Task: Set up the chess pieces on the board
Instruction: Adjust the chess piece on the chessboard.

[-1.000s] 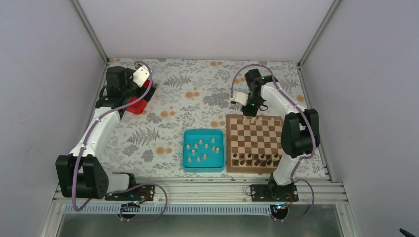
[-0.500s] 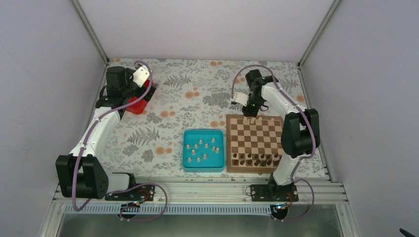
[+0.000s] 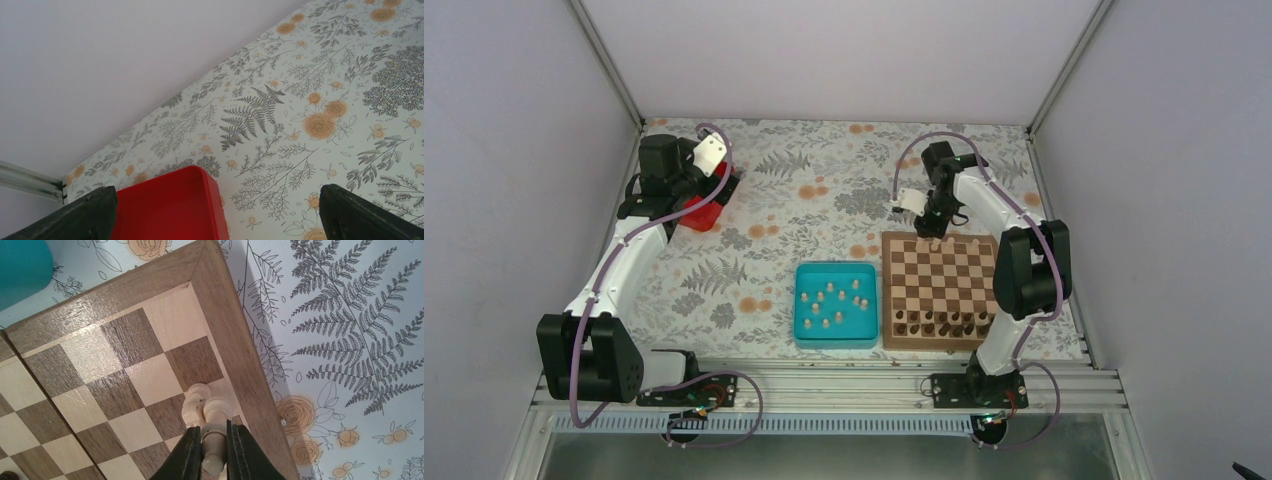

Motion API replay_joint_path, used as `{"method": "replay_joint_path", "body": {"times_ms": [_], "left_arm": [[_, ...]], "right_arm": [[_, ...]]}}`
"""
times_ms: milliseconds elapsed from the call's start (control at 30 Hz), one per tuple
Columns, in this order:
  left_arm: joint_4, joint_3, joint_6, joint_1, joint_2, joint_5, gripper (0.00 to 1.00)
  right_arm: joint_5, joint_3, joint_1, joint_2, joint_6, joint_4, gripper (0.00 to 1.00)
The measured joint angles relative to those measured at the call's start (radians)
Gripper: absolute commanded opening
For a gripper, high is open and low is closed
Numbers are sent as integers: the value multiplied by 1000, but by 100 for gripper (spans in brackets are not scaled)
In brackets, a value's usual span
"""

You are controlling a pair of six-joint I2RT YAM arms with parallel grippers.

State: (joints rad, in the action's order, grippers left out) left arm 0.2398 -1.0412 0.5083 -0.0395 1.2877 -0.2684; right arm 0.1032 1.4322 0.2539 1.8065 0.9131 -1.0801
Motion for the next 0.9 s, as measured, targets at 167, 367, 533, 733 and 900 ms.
{"method": "replay_joint_path", "body": {"times_ms": [167, 367, 533, 733, 900], "left_arm": [[0, 0, 0, 0, 0, 0, 100], [0, 0, 0, 0, 4, 0, 100], [0, 0, 0, 0, 5, 0, 100], [0, 0, 0, 0, 4, 0, 100], [0, 0, 0, 0, 5, 0, 100]], "right_arm": [[10, 0, 10, 0, 1, -11, 11], [27, 0, 28, 0, 3, -22, 12], [41, 0, 34, 0, 3, -29, 11], [43, 0, 34, 0, 3, -37, 11], [43, 0, 34, -15, 3, -34, 10]]}}
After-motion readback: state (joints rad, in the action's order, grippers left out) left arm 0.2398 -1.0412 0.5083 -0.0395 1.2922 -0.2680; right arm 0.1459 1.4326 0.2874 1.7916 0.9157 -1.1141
